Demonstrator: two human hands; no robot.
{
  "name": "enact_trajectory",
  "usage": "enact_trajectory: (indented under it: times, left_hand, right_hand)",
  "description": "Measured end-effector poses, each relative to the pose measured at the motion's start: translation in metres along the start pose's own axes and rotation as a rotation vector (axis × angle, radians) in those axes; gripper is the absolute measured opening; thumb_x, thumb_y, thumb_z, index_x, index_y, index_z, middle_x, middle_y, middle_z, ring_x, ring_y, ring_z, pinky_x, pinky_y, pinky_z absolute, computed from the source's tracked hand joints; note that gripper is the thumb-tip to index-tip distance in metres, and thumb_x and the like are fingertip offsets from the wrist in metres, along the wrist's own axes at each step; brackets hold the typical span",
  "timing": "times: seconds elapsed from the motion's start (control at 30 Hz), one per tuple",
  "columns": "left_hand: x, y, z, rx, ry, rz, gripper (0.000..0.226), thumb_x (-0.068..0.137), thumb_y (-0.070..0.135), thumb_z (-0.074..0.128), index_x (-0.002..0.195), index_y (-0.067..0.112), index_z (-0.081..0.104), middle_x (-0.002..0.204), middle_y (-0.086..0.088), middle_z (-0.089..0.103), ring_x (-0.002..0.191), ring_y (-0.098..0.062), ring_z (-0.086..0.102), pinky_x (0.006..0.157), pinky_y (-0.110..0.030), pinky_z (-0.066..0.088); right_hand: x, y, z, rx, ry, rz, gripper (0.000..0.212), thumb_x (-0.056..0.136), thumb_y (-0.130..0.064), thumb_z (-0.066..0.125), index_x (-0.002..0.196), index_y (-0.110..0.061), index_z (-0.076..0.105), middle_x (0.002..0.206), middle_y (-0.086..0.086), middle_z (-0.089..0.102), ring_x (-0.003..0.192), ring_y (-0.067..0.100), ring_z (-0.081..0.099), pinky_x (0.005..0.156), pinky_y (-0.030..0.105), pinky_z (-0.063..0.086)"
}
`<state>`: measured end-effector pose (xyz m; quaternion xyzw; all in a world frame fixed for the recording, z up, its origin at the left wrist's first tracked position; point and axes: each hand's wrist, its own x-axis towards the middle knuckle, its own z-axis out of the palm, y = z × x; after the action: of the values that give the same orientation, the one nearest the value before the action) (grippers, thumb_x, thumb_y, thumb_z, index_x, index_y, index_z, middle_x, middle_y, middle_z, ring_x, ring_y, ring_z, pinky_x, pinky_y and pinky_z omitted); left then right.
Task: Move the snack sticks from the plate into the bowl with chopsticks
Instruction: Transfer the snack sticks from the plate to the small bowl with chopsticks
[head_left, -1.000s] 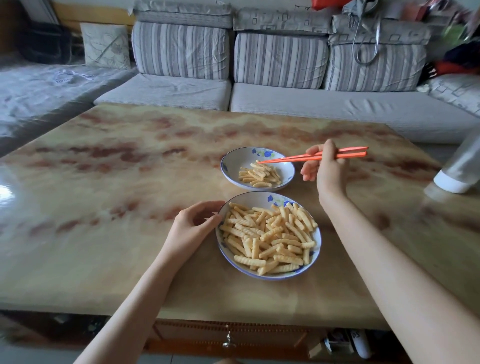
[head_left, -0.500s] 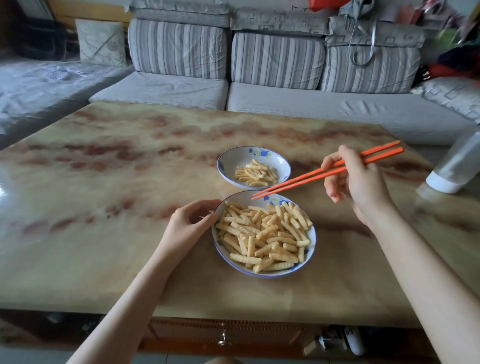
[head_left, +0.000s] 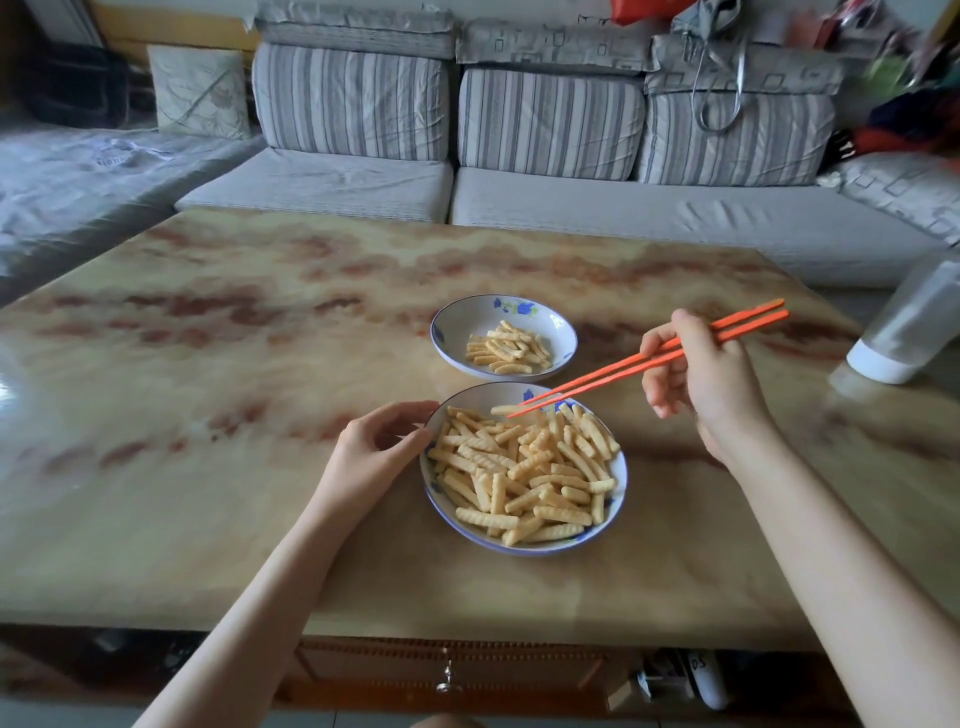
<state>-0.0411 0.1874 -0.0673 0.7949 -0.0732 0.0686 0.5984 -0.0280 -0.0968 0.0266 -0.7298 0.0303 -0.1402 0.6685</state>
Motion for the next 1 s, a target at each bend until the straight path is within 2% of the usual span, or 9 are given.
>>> enact_trajectory:
  times: [0.23,0.4,0.77,1.0]
  left_hand:
    - [0.000,0.000,0.000,0.002,-0.001,0.008,0.031,0.076,0.023,0.059,0.104,0.026,0.073,0.100,0.013,0.074,0.097,-0.013,0.069,0.088,-0.024,0.054]
    - [0.000,0.000,0.000,-0.001,-0.006,0.012,0.030,0.079,0.020,0.059,0.105,0.025,0.073,0.101,0.014,0.074,0.097,-0.012,0.069,0.088,-0.024,0.053]
    - [0.001,-0.001,-0.001,-0.006,-0.002,-0.002,0.030,0.076,0.026,0.060,0.103,0.026,0.073,0.099,0.011,0.074,0.097,-0.013,0.069,0.090,-0.029,0.054]
    - [0.000,-0.001,0.000,-0.008,-0.006,0.008,0.028,0.076,0.026,0.061,0.101,0.029,0.073,0.099,0.011,0.074,0.097,-0.014,0.069,0.089,-0.026,0.054]
  right_hand:
    - [0.014,-0.003,0.009,0.133,0.124,-0.054,0.042,0.100,-0.024,0.031,0.066,-0.009,0.053,0.036,0.005,0.049,0.030,0.020,0.039,0.038,0.022,0.028]
    - [0.032,0.005,0.032,0.132,0.166,-0.044,0.042,0.100,-0.023,0.031,0.067,-0.010,0.053,0.037,0.003,0.052,0.029,0.018,0.041,0.038,0.022,0.029]
    - [0.024,0.007,0.029,0.087,0.099,-0.085,0.044,0.102,-0.025,0.030,0.068,-0.009,0.054,0.037,0.003,0.051,0.030,0.017,0.040,0.037,0.020,0.029]
    - [0.004,-0.008,0.008,0.074,-0.059,-0.071,0.045,0.102,-0.025,0.031,0.069,-0.007,0.055,0.038,0.008,0.048,0.031,0.021,0.038,0.037,0.019,0.029]
